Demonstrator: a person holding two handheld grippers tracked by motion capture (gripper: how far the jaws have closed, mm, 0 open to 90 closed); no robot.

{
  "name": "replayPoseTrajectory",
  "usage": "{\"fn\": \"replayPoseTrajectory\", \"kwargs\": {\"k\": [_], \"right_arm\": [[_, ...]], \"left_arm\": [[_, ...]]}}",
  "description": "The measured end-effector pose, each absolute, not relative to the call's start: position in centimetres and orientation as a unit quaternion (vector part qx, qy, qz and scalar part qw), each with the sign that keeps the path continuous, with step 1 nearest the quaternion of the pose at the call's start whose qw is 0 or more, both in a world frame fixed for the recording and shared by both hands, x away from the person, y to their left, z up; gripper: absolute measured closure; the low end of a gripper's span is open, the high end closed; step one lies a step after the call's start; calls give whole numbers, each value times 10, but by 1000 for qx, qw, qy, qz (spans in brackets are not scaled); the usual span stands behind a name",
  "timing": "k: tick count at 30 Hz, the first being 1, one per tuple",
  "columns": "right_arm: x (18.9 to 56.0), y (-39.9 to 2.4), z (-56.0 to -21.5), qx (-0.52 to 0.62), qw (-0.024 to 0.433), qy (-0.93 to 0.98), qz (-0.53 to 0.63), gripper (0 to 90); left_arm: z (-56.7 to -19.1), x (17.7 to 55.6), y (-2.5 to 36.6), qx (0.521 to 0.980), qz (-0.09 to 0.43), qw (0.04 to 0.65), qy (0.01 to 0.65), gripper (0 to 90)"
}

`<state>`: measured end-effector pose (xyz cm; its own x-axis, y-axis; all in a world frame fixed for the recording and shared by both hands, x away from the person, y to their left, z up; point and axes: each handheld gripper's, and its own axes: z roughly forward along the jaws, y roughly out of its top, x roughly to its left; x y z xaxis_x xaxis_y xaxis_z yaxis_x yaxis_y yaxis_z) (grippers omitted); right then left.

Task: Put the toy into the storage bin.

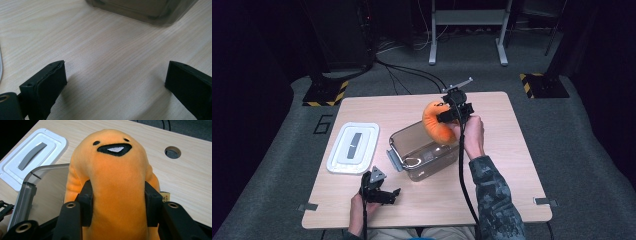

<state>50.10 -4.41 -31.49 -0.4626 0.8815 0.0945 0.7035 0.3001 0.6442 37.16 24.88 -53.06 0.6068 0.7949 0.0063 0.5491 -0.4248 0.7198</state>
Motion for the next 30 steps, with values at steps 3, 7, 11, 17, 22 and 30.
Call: {"fn": "replayPoseTrajectory", "kwargs": {"k": [3, 7, 11, 17, 22, 30], "right_arm": [[501, -43, -318, 497, 139, 796, 317, 538], [502, -41, -322, 498, 134, 796, 316, 534], [502, -39, -330, 499, 128, 798, 313, 529], [501, -35, -341, 498, 120, 798, 317, 524], [503, -36, -350, 504, 115, 795, 318, 517], [503, -41, -360, 513, 101, 787, 328, 508]], "left_arm": [[-531, 371, 249, 825, 175, 350, 408, 32], [-530, 372, 250, 828, 182, 346, 402, 32], [-530, 372, 250, 829, 179, 344, 402, 32], [-530, 372, 250, 829, 179, 344, 402, 33], [-530, 372, 250, 829, 179, 344, 402, 33], [-530, 372, 250, 827, 181, 348, 403, 35]]}}
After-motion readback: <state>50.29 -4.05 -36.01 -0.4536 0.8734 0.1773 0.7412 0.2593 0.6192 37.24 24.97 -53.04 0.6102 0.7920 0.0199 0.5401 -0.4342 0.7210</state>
